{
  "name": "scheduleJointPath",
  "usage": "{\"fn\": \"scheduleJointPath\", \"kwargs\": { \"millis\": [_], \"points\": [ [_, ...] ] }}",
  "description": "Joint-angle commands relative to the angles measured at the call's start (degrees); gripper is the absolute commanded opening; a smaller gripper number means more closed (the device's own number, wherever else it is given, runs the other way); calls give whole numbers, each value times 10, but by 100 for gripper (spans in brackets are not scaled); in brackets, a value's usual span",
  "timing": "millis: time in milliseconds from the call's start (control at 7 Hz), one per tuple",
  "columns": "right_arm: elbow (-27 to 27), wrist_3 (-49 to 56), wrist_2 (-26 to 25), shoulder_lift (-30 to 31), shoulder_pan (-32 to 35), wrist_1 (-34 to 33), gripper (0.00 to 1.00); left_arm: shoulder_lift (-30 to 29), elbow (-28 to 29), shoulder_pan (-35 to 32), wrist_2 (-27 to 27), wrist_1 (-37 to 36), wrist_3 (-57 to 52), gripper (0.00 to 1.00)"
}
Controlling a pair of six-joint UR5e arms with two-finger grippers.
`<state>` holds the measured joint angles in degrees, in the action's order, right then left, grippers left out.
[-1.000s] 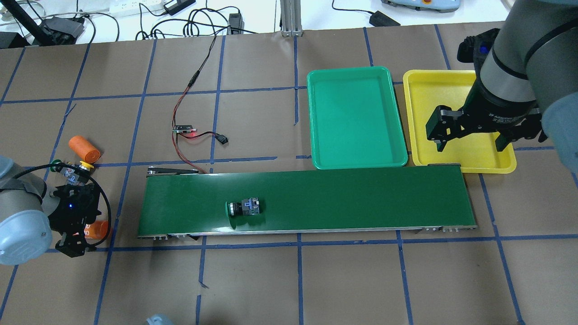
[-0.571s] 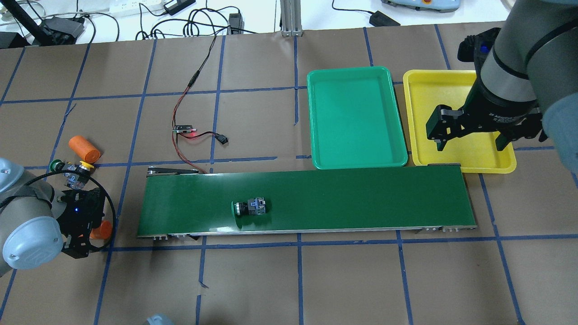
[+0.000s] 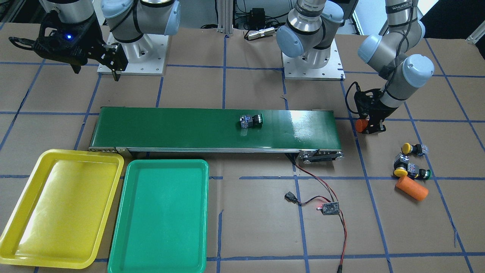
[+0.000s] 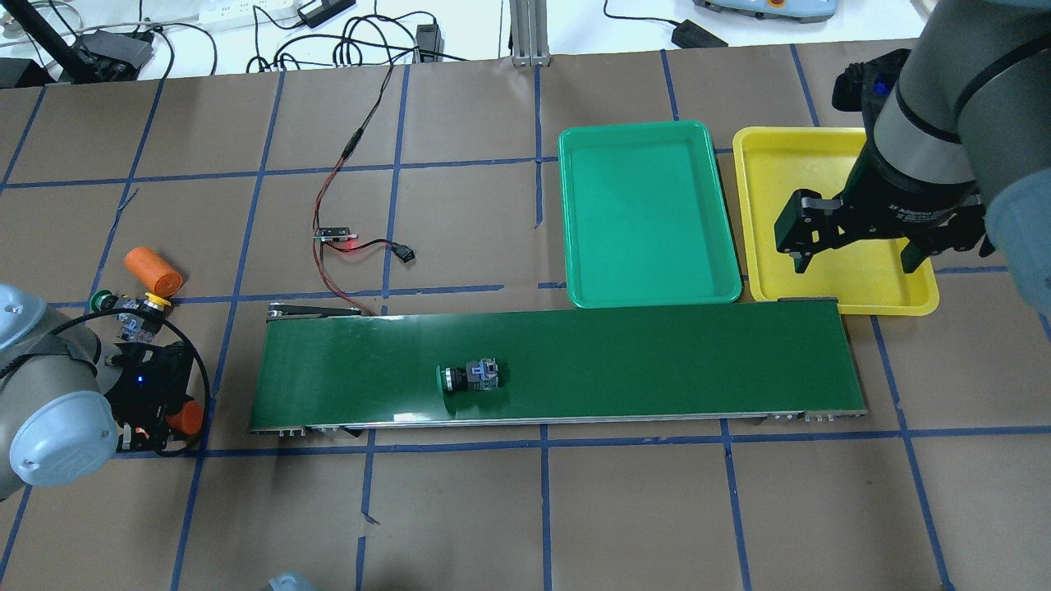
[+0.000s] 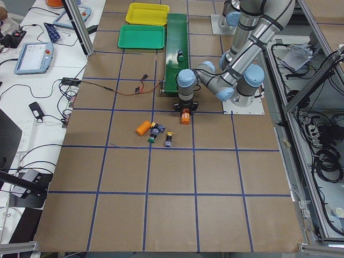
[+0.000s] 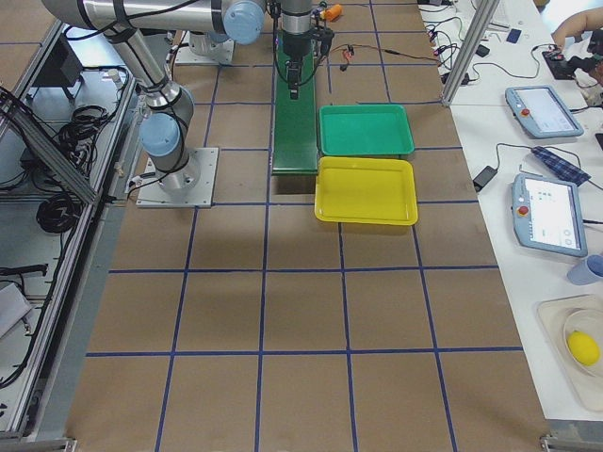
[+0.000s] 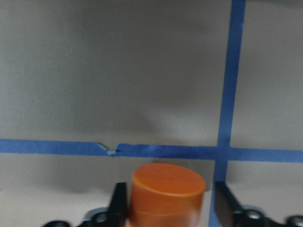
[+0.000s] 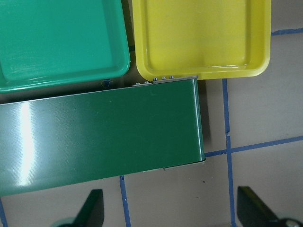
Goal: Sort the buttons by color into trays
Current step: 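Reach the left gripper to an orange cylinder and grasp it, then place the orange cylinder on the belt with the left gripper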
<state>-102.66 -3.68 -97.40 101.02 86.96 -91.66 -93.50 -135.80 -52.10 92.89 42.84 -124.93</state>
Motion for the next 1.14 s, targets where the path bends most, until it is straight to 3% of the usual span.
{"fn": "scheduleJointPath", "kwargs": {
  "millis": [0, 286, 429, 714, 1000],
  "points": [
    [0, 0, 0, -2, -1, -2, 100, 8, 65, -36, -3, 44, 3, 4],
    [0, -1, -1, -3, -1, -2, 100, 24, 182, -136, 3, 221, 83, 2],
    [0, -1, -2, -3, -1, -2, 100, 25, 214, -186, 1, 264, 143, 2],
    [0, -2, -2, -4, -2, -3, 100, 18, 213, -291, -5, 264, 254, 2],
    [0, -42, -2, -5, -7, -2, 100, 20, 193, -355, -24, 262, 357, 3]
  ]
}}
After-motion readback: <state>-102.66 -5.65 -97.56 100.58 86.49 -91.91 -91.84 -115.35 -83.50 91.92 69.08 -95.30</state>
